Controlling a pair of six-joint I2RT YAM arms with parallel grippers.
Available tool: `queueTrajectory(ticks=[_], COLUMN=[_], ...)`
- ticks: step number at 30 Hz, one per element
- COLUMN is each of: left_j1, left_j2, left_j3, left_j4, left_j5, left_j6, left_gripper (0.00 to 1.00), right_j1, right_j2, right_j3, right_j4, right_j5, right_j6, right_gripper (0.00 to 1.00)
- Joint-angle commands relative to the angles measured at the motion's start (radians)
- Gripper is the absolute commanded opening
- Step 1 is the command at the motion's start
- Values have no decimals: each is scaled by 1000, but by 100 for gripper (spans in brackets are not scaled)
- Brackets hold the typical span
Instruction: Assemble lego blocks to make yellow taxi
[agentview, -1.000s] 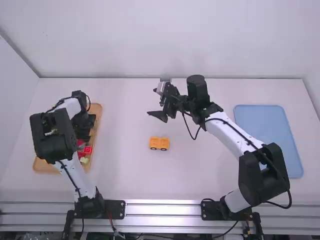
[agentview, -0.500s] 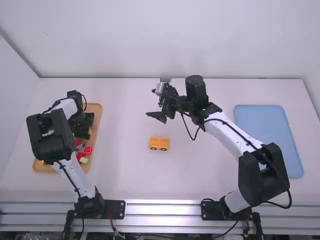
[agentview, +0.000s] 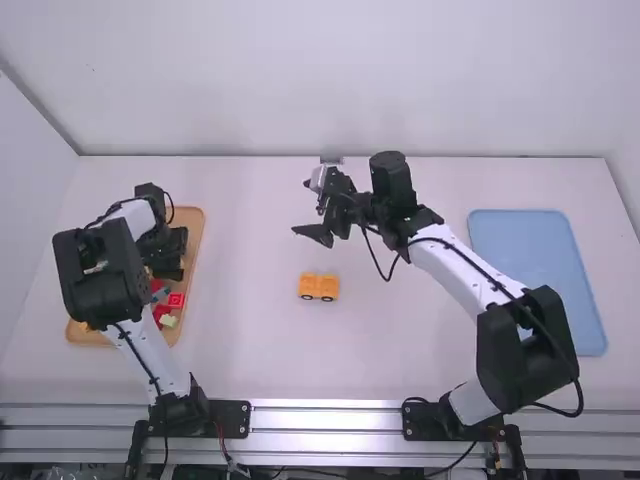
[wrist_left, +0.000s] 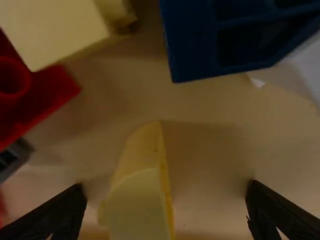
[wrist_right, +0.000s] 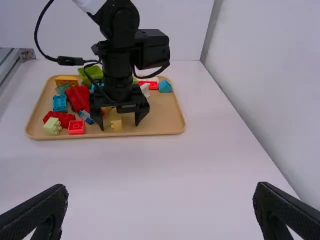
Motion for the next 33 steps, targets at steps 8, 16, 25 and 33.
queueTrajectory(ticks=[8, 16, 25, 33], left_j1=[-3, -3, -2, -3], left_j2=[-20, -20, -20, -20], left_j3=[-55, -54, -54, -55], left_j4=[27, 24, 27, 0], left_j5=[11, 6, -10, -48], left_j6=[-14, 48, 90, 90], left_gripper=[83, 70, 40, 29], right_j1=[0, 0, -2, -14], right_j2=[-8, -8, -8, -8], right_j3=[32, 32, 32, 32], right_j4=[-1, -4, -19, -27], right_j5=[-6, -6, -6, -6], right_j6=[3, 4, 2, 2], right_gripper=[99, 99, 98, 98])
